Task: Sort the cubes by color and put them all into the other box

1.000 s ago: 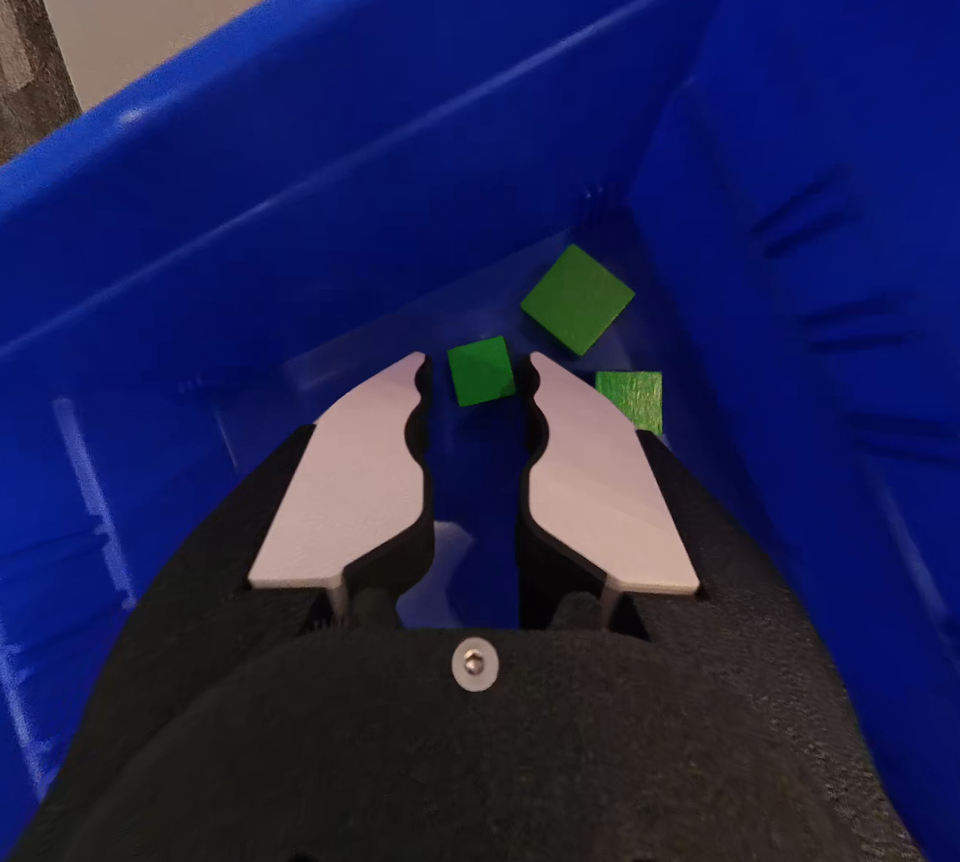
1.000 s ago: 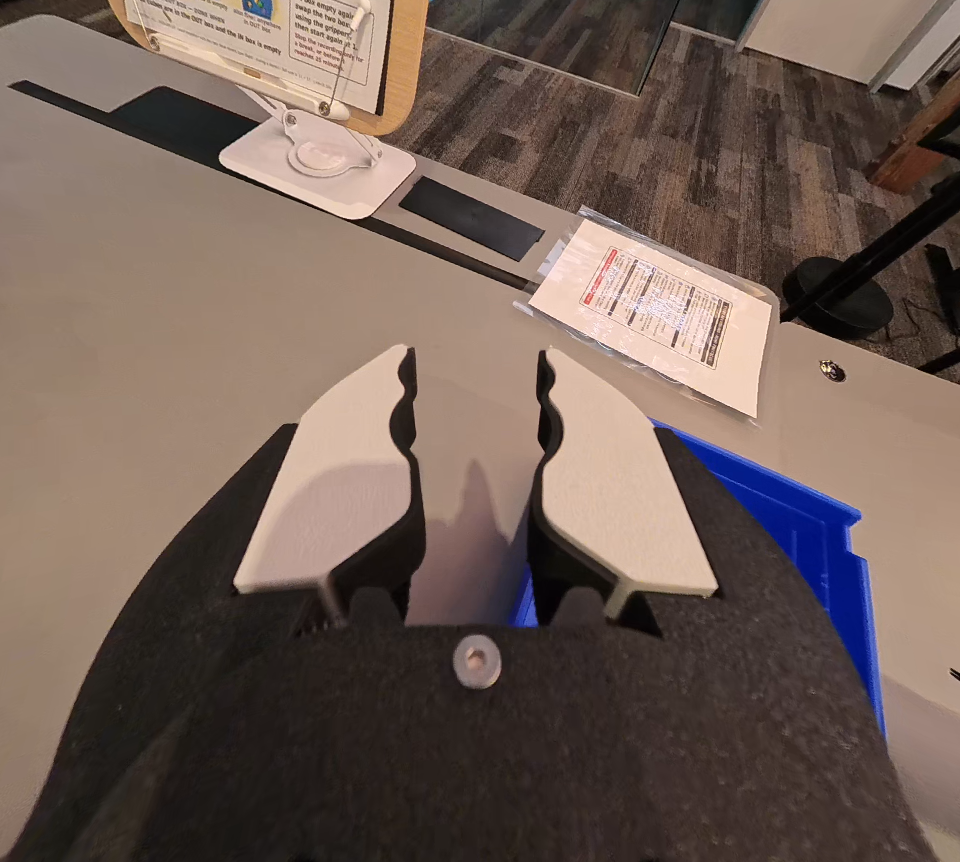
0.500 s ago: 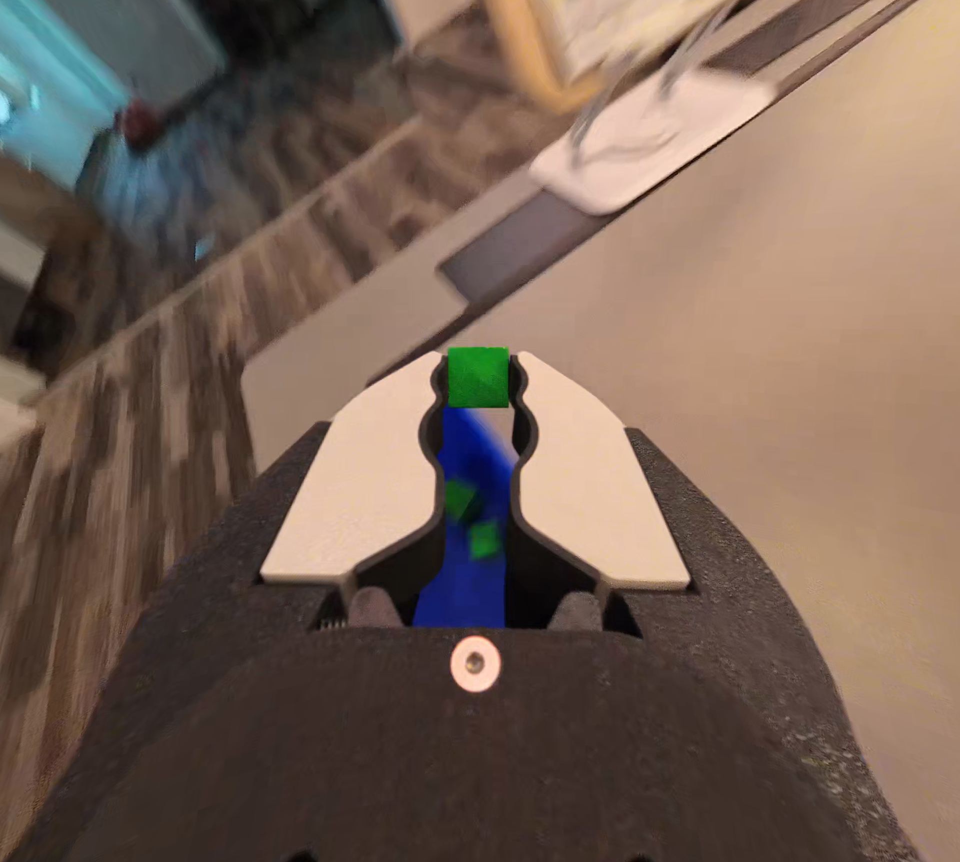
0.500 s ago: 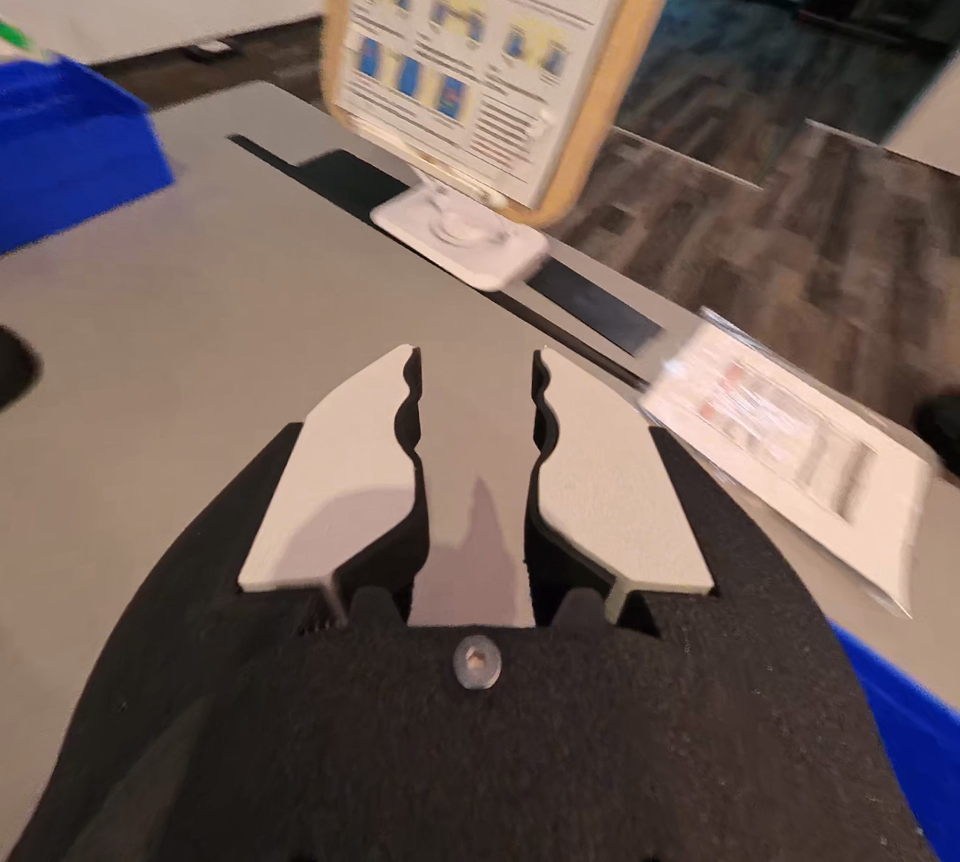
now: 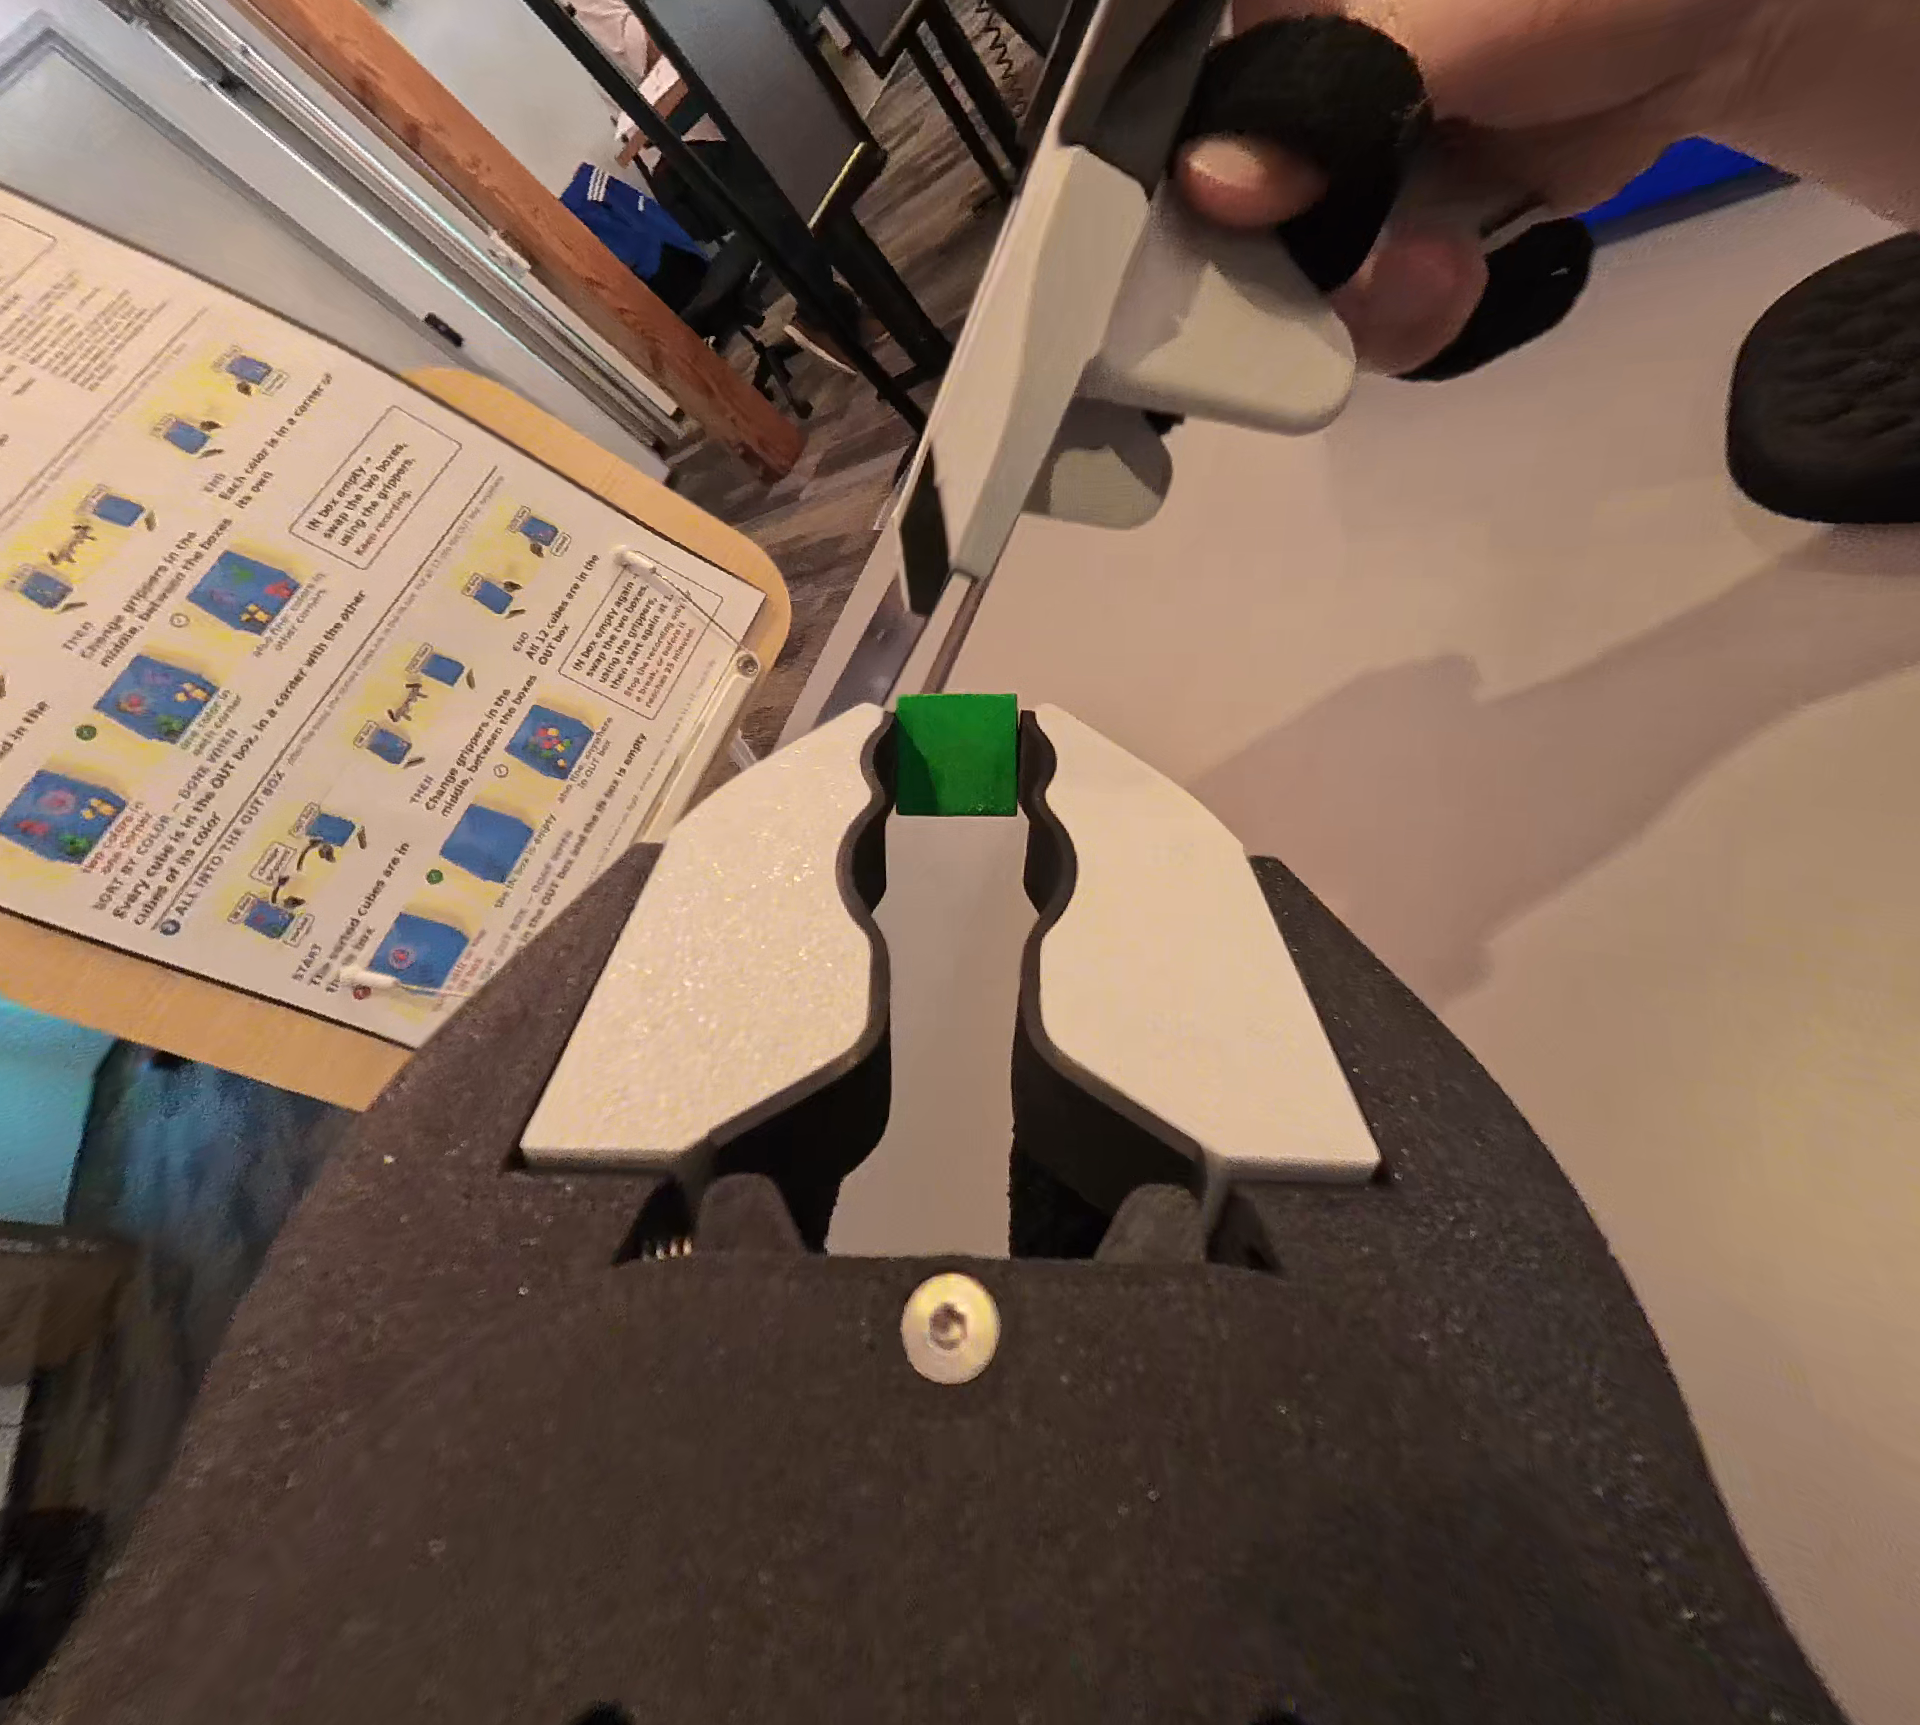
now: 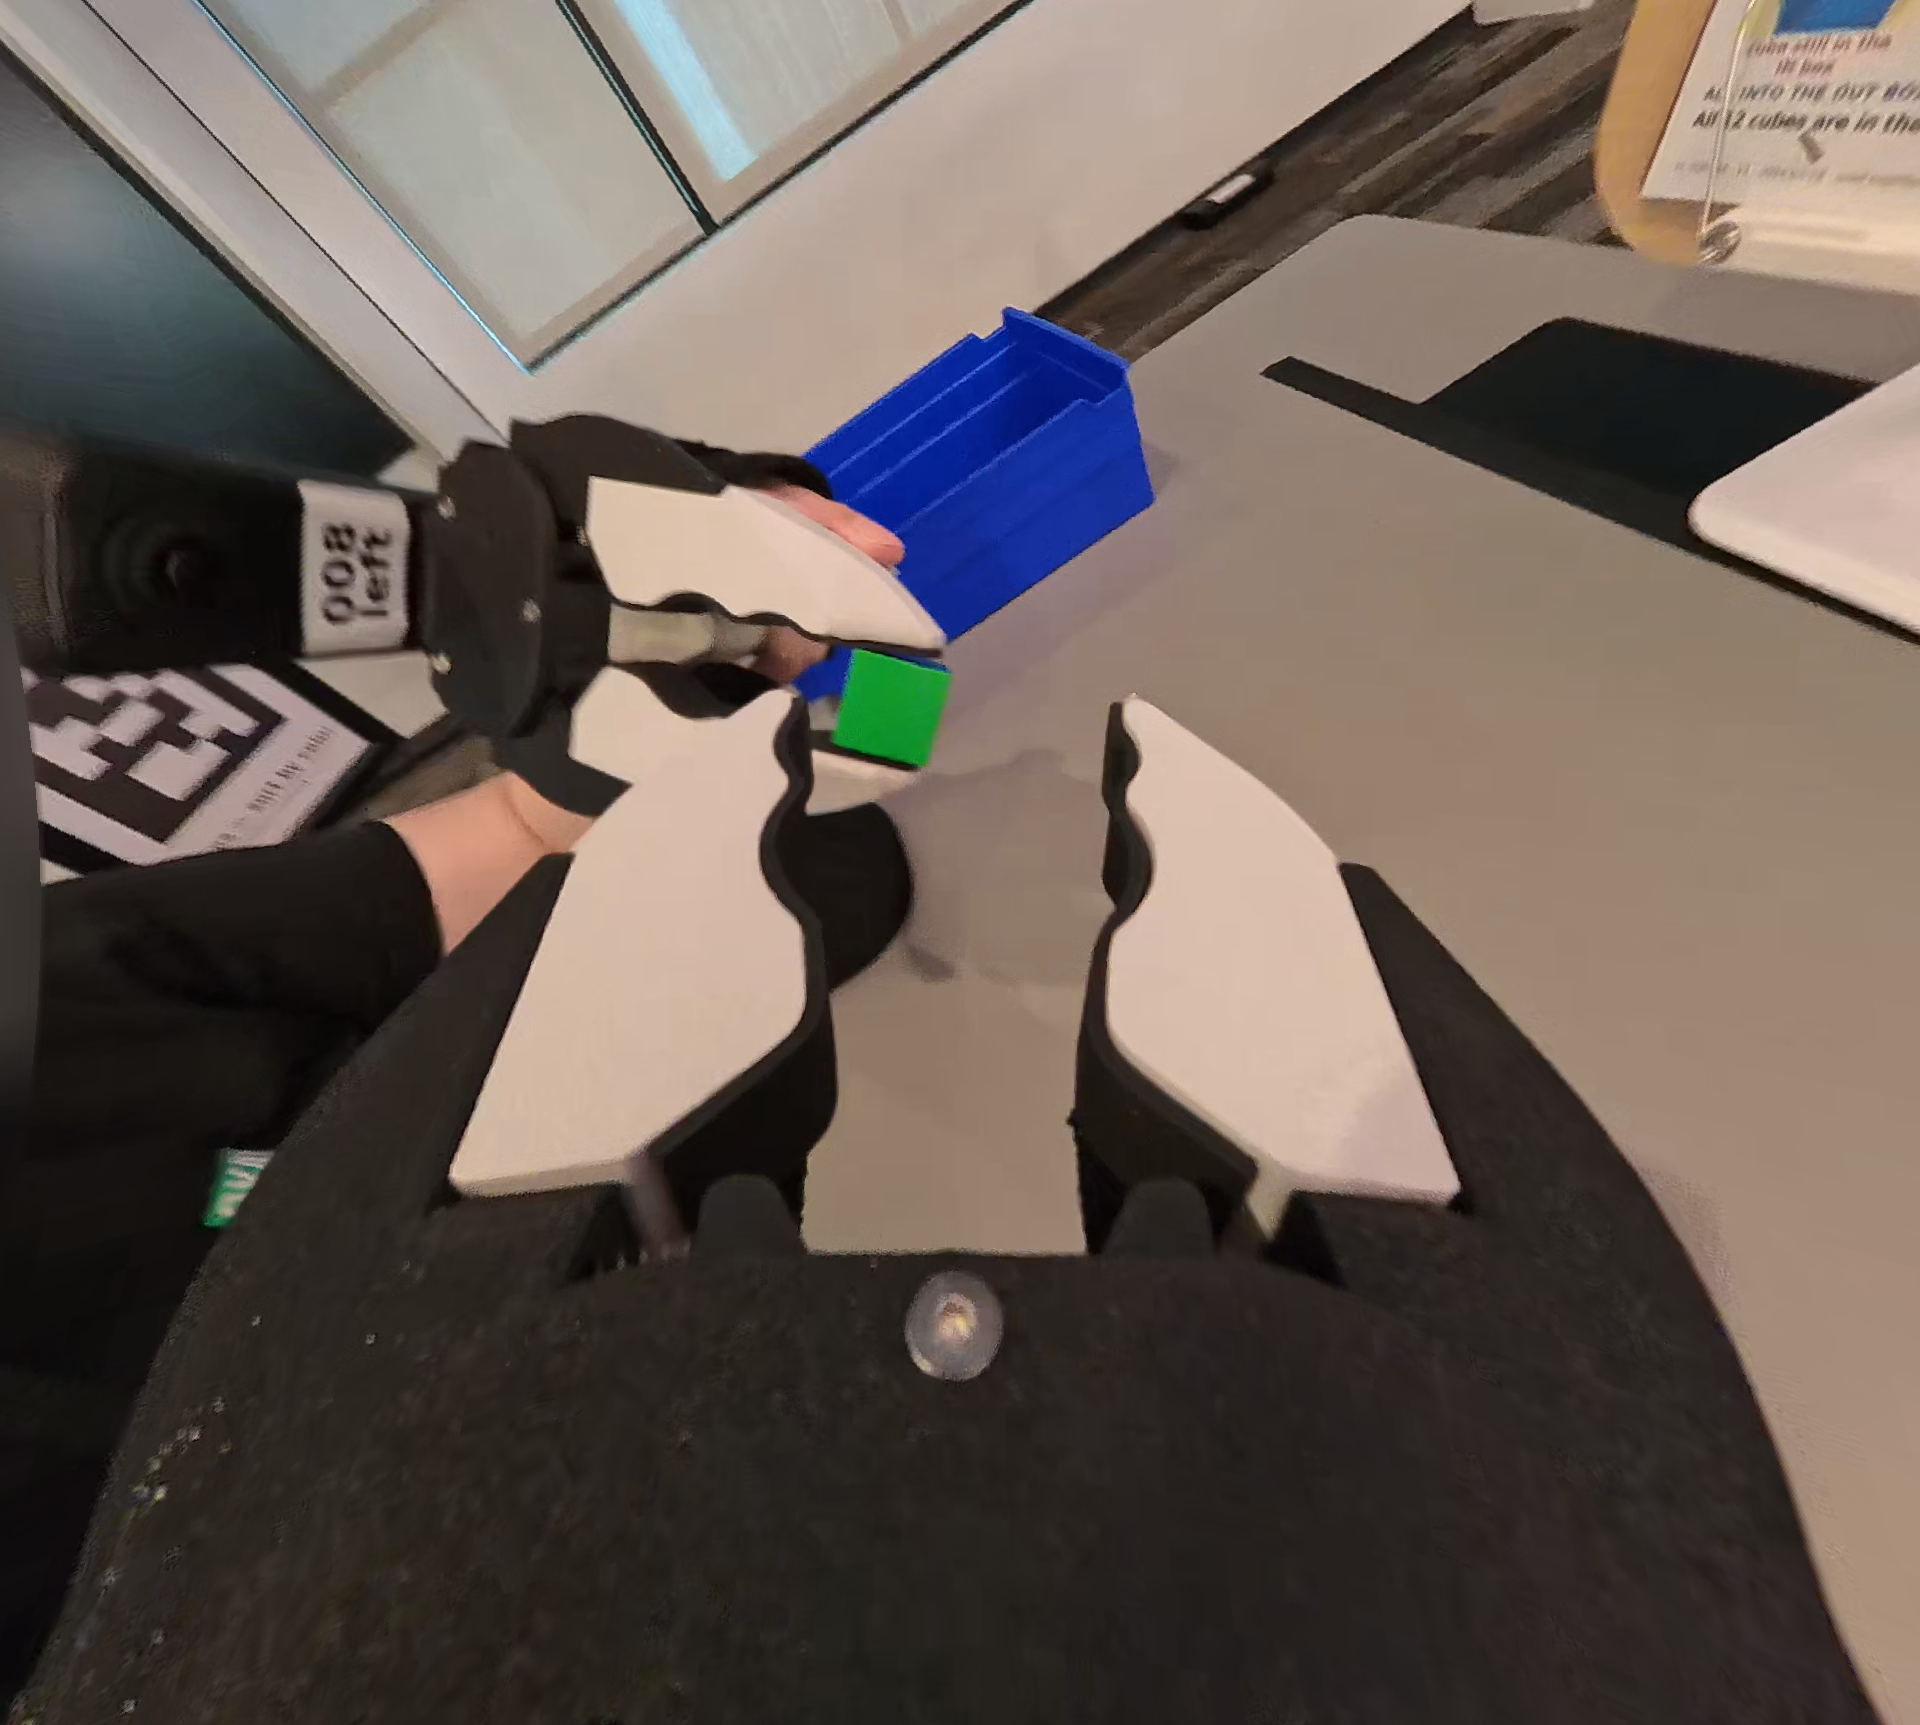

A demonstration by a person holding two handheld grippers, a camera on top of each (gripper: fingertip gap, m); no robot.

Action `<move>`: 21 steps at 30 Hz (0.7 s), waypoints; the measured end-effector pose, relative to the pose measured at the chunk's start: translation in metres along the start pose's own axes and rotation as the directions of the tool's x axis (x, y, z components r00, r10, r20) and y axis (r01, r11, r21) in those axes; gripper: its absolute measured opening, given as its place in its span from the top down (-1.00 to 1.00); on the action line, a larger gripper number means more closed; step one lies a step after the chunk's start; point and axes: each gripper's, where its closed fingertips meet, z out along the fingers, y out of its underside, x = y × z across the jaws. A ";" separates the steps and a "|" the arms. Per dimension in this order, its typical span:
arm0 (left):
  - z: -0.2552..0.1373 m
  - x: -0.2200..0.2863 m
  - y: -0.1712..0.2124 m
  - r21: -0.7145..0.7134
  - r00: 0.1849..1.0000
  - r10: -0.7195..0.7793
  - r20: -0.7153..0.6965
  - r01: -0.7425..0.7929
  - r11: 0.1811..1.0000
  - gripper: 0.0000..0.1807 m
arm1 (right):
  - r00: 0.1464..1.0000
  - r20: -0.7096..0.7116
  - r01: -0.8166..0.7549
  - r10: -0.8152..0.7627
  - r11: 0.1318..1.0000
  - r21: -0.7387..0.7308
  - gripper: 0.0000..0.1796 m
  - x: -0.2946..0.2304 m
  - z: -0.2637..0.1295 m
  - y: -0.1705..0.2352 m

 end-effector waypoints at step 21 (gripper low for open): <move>0.038 0.017 -0.002 -0.107 0.995 -0.072 -0.063 0.065 0.992 0.38 | 0.994 0.035 -0.094 0.100 0.984 -0.149 0.75 0.037 -0.002 0.022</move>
